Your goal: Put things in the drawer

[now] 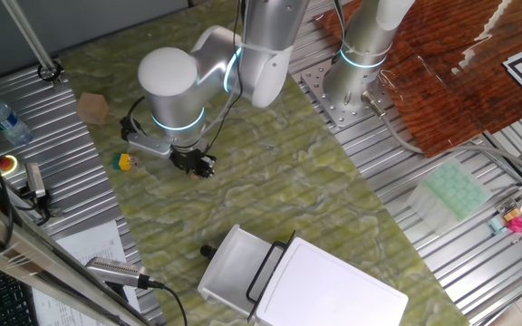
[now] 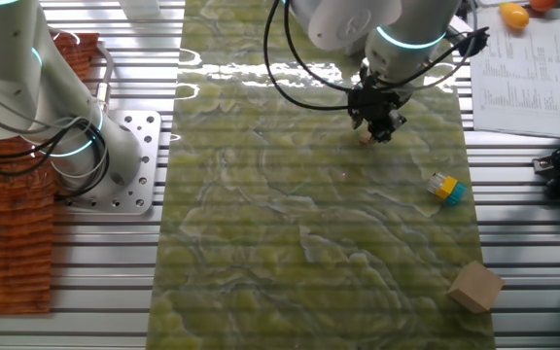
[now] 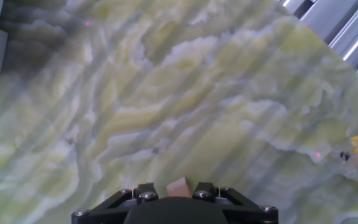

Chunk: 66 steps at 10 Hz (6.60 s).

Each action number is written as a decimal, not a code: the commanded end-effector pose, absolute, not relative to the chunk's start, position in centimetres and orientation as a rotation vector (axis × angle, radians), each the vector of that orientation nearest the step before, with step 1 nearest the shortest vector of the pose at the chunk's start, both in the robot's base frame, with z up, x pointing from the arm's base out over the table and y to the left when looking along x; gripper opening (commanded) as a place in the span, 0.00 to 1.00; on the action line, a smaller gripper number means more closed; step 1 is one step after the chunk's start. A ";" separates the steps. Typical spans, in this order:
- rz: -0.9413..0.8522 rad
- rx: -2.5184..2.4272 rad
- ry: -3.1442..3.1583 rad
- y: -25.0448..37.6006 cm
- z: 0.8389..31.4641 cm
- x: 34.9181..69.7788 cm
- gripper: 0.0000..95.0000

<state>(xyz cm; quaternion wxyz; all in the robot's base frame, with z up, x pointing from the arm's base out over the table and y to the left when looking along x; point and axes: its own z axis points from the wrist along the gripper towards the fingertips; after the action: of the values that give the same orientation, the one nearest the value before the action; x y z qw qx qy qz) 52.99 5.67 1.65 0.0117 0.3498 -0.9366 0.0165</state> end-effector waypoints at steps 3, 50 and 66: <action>0.059 1.116 -2.923 5.2 1.5 53.0 0.20; -0.046 0.618 -3.117 29.8 13.8 52.1 0.00; -0.064 0.687 -3.115 33.2 10.4 53.5 0.00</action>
<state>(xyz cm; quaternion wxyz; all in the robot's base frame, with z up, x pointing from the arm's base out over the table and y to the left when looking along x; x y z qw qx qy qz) 53.36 33.28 10.28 -0.0282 0.1987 -0.9796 -0.0092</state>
